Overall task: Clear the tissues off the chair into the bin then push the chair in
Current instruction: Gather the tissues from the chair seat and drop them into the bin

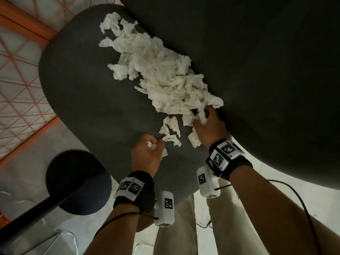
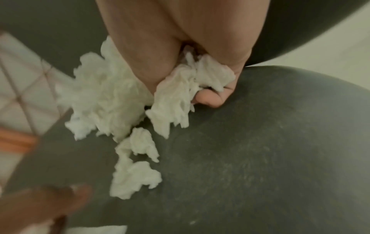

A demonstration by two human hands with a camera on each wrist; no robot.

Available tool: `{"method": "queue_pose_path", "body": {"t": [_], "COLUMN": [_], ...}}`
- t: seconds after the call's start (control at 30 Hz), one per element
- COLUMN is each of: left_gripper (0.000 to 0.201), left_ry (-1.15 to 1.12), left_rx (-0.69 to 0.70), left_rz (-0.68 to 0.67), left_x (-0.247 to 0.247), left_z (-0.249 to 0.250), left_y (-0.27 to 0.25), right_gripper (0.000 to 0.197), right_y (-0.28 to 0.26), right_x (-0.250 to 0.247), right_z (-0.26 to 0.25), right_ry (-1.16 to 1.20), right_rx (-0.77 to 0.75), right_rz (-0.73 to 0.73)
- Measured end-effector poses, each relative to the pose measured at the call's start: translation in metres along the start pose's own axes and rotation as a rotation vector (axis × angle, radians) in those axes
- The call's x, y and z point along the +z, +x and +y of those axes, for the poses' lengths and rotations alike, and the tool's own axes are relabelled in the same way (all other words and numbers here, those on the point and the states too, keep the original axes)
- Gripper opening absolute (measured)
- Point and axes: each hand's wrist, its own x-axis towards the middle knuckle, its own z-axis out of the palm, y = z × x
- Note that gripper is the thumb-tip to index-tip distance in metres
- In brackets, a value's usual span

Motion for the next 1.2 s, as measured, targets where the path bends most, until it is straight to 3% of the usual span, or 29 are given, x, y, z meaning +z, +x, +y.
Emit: {"method": "queue_pose_path", "body": {"t": [0.07, 0.2, 0.43, 0.67, 0.77, 0.87, 0.97, 1.1, 1.2], "left_gripper": [0.027, 0.051, 0.023, 0.009, 0.009, 0.026, 0.036, 0.030, 0.025], "left_ry": [-0.028, -0.001, 0.137, -0.005, -0.020, -0.036, -0.182, -0.266, -0.226], "left_rx": [-0.057, -0.111, -0.105, -0.217, -0.257, -0.289, -0.329, -0.305, -0.239], "left_rz": [-0.071, -0.155, -0.178, -0.219, -0.207, -0.177, -0.168, -0.127, -0.160], "left_x": [0.002, 0.014, 0.032, 0.014, 0.006, 0.002, 0.001, -0.001, -0.007], "left_z": [0.001, 0.009, 0.009, -0.017, -0.029, -0.040, -0.046, -0.043, -0.027], "left_y": [0.001, 0.009, 0.010, -0.015, -0.025, -0.032, -0.034, -0.031, -0.023], "right_gripper": [0.050, 0.041, 0.024, 0.023, 0.031, 0.034, 0.046, 0.037, 0.021], "right_y": [0.007, 0.010, -0.005, -0.013, -0.010, -0.008, -0.008, -0.014, -0.020], "right_x": [0.004, 0.003, -0.002, 0.026, 0.040, 0.051, 0.056, 0.059, 0.053], "right_z": [-0.002, 0.000, 0.005, -0.005, -0.018, -0.023, -0.019, -0.011, -0.004], "right_ry": [-0.098, -0.186, -0.108, -0.142, -0.243, -0.335, -0.593, -0.703, -0.532], "right_rx": [-0.035, -0.063, -0.076, -0.108, -0.107, -0.230, -0.365, -0.446, -0.409], "right_rz": [0.015, 0.013, -0.101, -0.216, -0.266, -0.253, -0.278, -0.274, -0.270]}}
